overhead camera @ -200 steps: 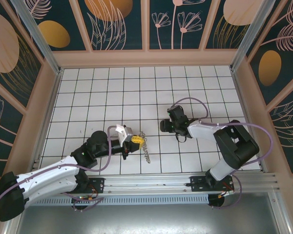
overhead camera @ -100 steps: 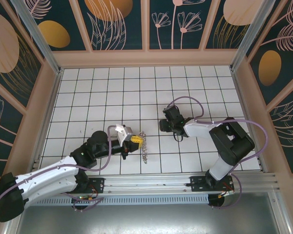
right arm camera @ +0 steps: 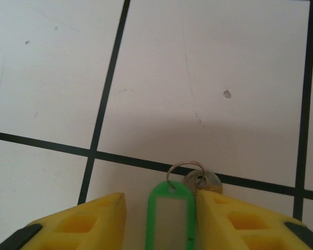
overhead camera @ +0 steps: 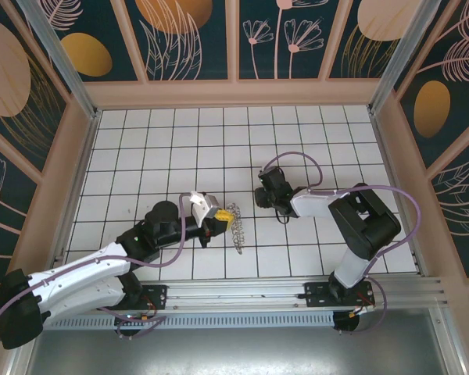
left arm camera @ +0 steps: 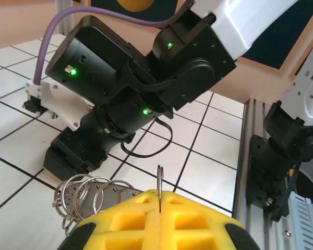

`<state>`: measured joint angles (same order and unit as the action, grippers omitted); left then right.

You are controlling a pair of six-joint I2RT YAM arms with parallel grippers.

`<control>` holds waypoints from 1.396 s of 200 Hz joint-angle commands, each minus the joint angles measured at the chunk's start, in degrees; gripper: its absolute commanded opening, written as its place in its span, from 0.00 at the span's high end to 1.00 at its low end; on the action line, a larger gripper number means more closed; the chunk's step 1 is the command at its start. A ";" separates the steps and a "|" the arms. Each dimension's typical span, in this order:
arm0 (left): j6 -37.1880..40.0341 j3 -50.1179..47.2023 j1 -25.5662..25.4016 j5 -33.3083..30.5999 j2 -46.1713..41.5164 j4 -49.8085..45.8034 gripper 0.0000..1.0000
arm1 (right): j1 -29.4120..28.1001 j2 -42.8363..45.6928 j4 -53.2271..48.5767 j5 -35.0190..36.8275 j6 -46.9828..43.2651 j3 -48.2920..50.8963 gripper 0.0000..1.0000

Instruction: Put the keys on the keyring

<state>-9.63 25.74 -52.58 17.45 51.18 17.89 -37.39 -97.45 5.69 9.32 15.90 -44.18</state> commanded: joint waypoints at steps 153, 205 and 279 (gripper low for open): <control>-1.87 -3.30 0.54 -1.27 -3.09 4.23 1.00 | 0.03 -0.08 -6.84 0.54 -1.38 -4.41 0.53; -2.01 -4.80 0.50 -1.35 -3.76 5.48 1.00 | 1.21 -5.33 -7.06 0.79 -1.74 -8.41 0.54; -2.50 -6.23 0.47 -2.13 -4.99 6.15 1.00 | 0.12 -9.59 -7.56 -0.75 -2.28 -12.48 0.62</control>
<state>-11.07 19.79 -52.40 15.92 47.48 19.99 -36.47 -104.73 -1.30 9.41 14.26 -55.05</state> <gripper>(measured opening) 0.047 0.382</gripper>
